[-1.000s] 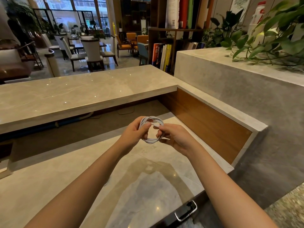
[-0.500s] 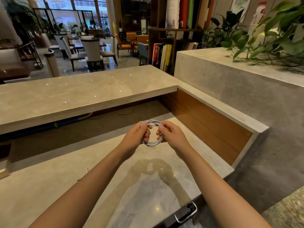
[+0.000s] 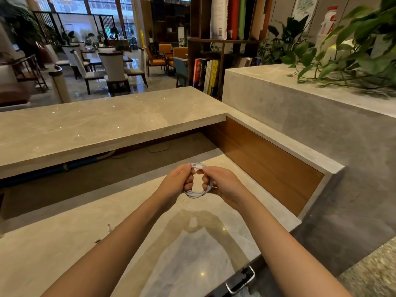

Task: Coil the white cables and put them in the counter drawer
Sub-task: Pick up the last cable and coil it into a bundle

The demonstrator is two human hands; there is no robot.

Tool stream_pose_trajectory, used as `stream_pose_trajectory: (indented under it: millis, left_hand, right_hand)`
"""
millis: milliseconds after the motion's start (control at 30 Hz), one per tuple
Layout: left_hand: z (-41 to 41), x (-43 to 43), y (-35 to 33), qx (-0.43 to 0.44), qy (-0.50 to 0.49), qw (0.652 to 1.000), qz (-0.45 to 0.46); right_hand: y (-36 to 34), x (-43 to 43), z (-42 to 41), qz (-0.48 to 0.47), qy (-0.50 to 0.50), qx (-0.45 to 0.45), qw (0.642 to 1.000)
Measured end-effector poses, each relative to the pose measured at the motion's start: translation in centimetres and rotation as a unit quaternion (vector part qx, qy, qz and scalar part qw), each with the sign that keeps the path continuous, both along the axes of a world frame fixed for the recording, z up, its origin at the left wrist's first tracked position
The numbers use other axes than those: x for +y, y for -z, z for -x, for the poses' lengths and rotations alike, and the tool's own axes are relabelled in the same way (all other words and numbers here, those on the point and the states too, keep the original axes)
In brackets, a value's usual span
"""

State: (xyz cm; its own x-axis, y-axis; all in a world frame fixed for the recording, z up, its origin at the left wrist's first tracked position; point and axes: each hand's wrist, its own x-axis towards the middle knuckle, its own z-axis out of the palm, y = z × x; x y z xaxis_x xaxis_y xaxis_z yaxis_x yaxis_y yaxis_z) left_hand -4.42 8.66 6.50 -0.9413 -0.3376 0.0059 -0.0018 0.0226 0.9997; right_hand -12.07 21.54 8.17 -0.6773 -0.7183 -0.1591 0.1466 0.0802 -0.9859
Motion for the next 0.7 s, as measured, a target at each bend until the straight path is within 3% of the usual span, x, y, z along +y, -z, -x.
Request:
stream_pose_trajectory:
  millis: [133, 200, 433, 567, 633, 700]
  left_hand:
    - [0.3, -0.1, 0.1, -0.017, -0.019, 1.000, -0.017]
    - [0.2, -0.1, 0.2, -0.029, -0.025, 0.999, -0.004]
    - [-3.8, -3.4, 1.1, -0.084, -0.102, 0.991, 0.032]
    - [-8.0, -6.3, 2.5, -0.114, -0.178, 0.975, 0.070]
    - [-9.9, -7.7, 3.2, -0.140, -0.217, 0.960, 0.112]
    - [-11.7, -9.1, 3.9, -0.181, -0.232, 0.946, 0.139]
  right_hand:
    - [0.4, -0.2, 0.4, -0.062, 0.034, 0.209, 0.975]
    - [0.4, -0.6, 0.5, -0.076, 0.039, 0.260, 0.962]
    - [2.8, -3.9, -0.8, -0.068, 0.010, 0.134, 0.989]
    - [4.7, -8.3, -3.5, -0.079, -0.055, 0.101, 0.990]
    - [5.7, -10.6, -5.0, -0.089, -0.085, 0.132, 0.983]
    - [6.7, -12.8, -6.4, -0.106, -0.103, 0.222, 0.964]
